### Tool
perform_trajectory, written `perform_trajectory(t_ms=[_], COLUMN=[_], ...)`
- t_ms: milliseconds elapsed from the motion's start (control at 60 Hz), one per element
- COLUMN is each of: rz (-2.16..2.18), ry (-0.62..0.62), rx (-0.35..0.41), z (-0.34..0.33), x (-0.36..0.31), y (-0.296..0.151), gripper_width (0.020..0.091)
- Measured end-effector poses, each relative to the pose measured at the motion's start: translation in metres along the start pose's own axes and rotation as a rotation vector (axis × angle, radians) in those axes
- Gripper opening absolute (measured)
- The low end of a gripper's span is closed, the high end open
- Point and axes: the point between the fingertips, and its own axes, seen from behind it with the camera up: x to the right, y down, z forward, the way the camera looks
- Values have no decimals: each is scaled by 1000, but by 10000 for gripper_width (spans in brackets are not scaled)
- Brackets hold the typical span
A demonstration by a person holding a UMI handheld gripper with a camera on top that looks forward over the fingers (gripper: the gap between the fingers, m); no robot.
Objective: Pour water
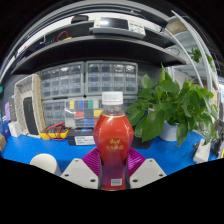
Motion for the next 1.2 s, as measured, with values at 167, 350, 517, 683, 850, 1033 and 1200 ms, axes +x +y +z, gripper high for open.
perform_trajectory(t_ms=[167, 350, 517, 683, 850, 1033, 1200], rz=[19, -10, 18, -16, 20, 9, -5], ry=[5, 13, 26, 57, 36, 10, 5], rx=[-14, -107, -143, -154, -99, -68, -37], z=[1, -22, -84, -153, -208, -246, -264], x=[3, -1, -11, -18, -39, -61, -67], y=[1, 19, 31, 11, -29, -58, -76], gripper_width=[441, 679, 679, 678, 678, 675, 677])
